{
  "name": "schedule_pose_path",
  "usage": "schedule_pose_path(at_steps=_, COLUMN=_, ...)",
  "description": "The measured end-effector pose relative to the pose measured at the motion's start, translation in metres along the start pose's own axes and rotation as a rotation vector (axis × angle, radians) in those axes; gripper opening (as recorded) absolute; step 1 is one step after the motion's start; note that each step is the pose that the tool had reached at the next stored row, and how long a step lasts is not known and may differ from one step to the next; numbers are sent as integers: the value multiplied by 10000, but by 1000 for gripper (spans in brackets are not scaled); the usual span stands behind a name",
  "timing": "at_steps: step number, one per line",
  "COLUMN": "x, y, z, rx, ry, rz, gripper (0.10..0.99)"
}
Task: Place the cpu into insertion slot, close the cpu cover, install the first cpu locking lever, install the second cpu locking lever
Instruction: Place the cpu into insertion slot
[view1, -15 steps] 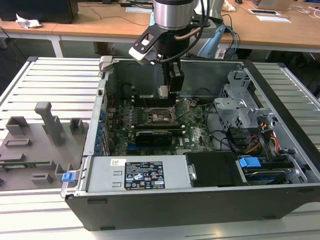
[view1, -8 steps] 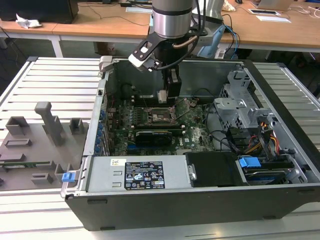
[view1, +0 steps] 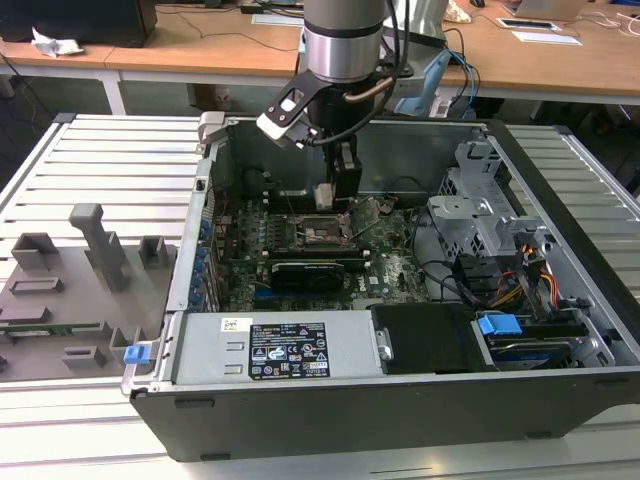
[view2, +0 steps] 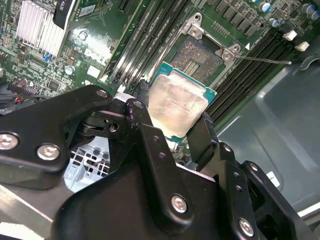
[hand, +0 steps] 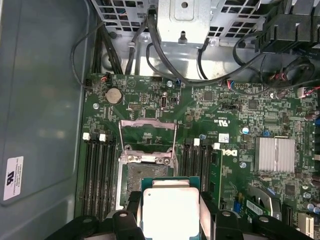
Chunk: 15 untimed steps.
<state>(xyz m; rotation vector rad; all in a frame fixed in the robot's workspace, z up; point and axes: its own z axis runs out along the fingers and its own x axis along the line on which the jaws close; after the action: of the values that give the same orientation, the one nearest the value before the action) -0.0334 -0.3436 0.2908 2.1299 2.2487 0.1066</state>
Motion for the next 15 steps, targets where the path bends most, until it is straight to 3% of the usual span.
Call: schedule_pose_path(at_steps=15, x=-1, y=-26, z=114, rx=1, ry=0, rz=0, gripper=541)
